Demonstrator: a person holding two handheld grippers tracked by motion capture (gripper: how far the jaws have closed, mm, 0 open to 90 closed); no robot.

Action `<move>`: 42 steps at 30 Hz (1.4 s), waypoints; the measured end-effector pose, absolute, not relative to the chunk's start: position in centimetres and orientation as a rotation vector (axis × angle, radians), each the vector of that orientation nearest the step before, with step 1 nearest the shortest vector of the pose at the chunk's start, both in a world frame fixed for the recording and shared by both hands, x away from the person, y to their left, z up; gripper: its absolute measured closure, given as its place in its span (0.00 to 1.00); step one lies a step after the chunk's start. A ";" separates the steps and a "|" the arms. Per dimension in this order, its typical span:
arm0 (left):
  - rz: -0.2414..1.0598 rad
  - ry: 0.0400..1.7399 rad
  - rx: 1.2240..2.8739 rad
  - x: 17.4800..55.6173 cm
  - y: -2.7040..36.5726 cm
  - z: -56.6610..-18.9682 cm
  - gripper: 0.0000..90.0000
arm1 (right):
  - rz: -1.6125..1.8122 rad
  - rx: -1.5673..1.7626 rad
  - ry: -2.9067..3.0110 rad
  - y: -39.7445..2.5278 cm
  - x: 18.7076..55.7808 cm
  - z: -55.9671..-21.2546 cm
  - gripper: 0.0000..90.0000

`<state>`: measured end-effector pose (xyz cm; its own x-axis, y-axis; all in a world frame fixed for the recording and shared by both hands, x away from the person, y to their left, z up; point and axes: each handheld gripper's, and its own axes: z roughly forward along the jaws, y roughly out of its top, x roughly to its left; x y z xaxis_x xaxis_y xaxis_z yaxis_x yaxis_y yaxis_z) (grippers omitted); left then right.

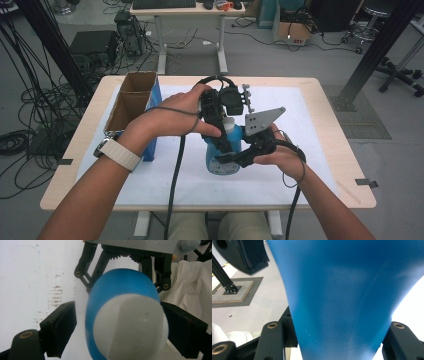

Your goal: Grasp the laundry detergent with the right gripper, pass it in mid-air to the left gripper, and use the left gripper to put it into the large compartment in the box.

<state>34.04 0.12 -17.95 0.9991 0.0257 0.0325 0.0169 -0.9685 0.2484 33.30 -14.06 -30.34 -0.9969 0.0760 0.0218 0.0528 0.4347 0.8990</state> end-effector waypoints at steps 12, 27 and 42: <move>0.019 -0.008 2.899 34.2 -0.2 -18.5 0.41 | 1.642 0.114 2.648 -14.0 33.3 -30.6 0.48; 0.037 -0.011 2.903 34.2 -0.2 -18.6 0.42 | 1.634 0.119 2.655 -14.0 33.4 -30.7 0.48; 0.042 -0.008 2.900 34.2 -0.2 -18.5 0.41 | 1.633 0.115 2.653 -14.1 33.4 -30.6 0.48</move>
